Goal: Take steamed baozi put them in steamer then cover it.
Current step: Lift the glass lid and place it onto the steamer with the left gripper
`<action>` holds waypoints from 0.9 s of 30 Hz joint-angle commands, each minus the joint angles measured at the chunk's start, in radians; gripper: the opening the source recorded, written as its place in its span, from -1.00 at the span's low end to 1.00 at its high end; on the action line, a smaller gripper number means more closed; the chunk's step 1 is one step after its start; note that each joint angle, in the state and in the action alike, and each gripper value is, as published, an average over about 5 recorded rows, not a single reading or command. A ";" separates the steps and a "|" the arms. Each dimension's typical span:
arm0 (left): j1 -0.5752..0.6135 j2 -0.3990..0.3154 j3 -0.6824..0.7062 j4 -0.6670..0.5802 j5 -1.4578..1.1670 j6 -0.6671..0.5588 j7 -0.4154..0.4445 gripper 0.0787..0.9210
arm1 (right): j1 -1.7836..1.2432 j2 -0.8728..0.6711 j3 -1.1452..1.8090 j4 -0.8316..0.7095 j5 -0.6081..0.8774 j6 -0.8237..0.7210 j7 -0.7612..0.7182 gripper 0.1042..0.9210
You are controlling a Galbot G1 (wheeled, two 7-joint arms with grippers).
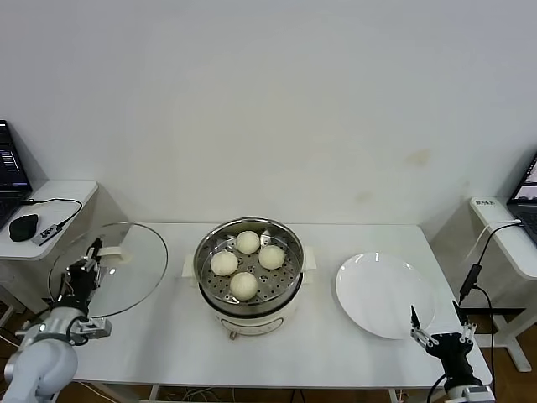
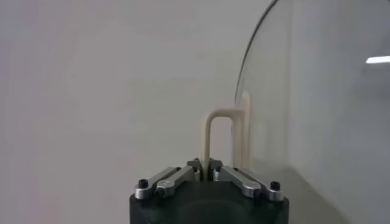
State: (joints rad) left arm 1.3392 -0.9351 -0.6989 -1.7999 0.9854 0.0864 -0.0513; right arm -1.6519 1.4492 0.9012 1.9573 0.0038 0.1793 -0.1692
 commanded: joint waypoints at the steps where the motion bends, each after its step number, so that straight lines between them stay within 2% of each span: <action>1: 0.008 0.092 0.076 -0.211 -0.102 0.141 0.114 -0.84 | 0.000 0.014 -0.013 0.000 -0.038 0.006 0.003 0.76; 7: -0.125 0.151 0.311 -0.225 -0.156 0.258 0.122 -0.84 | -0.006 0.038 -0.023 -0.005 -0.072 0.010 0.008 0.76; 10: -0.233 0.148 0.440 -0.209 -0.155 0.313 0.135 -0.84 | -0.011 0.047 -0.024 -0.011 -0.082 0.011 0.011 0.76; 13: -0.334 0.089 0.526 -0.183 -0.116 0.347 0.161 -0.84 | -0.011 0.058 -0.028 -0.016 -0.091 0.012 0.014 0.76; 18: -0.449 -0.058 0.597 -0.138 0.034 0.374 0.236 -0.84 | -0.008 0.062 -0.036 -0.026 -0.098 0.013 0.016 0.76; 27: -0.486 -0.256 0.640 -0.110 0.246 0.393 0.325 -0.84 | 0.010 0.057 -0.053 -0.054 -0.108 0.017 0.019 0.76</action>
State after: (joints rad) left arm 0.9789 -0.9887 -0.1942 -1.9262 1.0241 0.4207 0.1758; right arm -1.6486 1.4986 0.8583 1.9180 -0.0919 0.1948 -0.1512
